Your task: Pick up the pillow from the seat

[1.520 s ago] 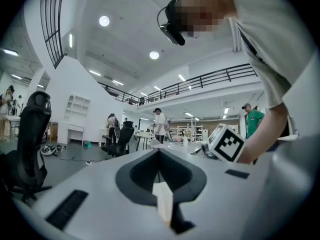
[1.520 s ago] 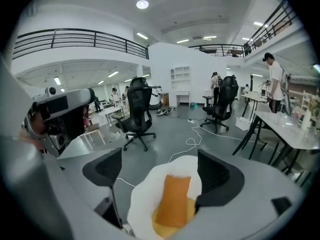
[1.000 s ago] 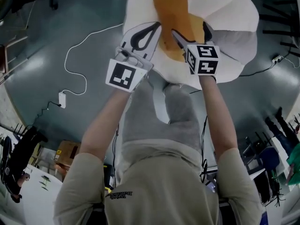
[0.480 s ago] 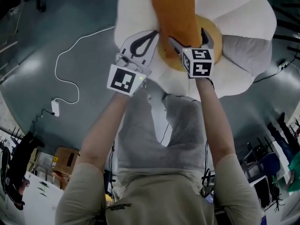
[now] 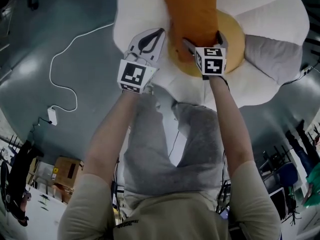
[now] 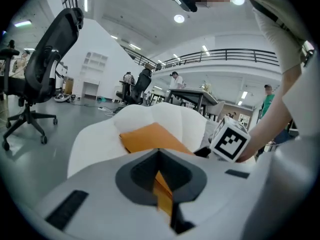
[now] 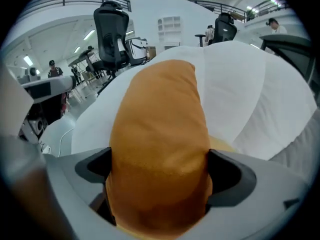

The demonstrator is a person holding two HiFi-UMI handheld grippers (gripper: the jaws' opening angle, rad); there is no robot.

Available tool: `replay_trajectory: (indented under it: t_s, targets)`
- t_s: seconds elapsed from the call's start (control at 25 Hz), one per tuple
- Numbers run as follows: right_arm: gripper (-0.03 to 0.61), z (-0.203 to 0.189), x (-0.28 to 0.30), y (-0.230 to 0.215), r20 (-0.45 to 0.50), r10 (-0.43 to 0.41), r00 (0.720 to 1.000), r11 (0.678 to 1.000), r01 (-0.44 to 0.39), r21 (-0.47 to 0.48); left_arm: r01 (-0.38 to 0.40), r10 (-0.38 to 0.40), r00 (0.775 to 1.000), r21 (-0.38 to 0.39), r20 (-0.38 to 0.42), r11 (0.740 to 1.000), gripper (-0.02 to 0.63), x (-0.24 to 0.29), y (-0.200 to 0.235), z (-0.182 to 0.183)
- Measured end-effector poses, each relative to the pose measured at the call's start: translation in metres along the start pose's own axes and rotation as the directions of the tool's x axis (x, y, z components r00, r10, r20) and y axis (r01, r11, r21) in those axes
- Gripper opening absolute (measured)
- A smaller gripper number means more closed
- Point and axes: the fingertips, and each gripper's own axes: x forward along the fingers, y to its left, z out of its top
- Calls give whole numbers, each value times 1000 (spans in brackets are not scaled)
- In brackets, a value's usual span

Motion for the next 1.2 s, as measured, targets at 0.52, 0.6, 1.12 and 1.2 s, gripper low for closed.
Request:
replay_trajectory:
  t_s: [0.52,0.6,1.12,1.2]
  targets:
    - [578,-5,39,-12,-12,-25,1000,999,25,-20,36,-37,998,-16,-44,999,9,15,1,-42]
    - [545,-4,36,-10,-23,-33,999,999,32,-30,42,-42,998,-12,-54,999,9,12,-2,-42]
    - [242,37,-44,15,56,-28,998,998,31,-58,51,-50,997,27,-50,998,9,-18,-26,34]
    - [244,56,-73,18,88,-24,996,998,30,-62,53,-52,998,36,-46,998,9,-28,-33,57]
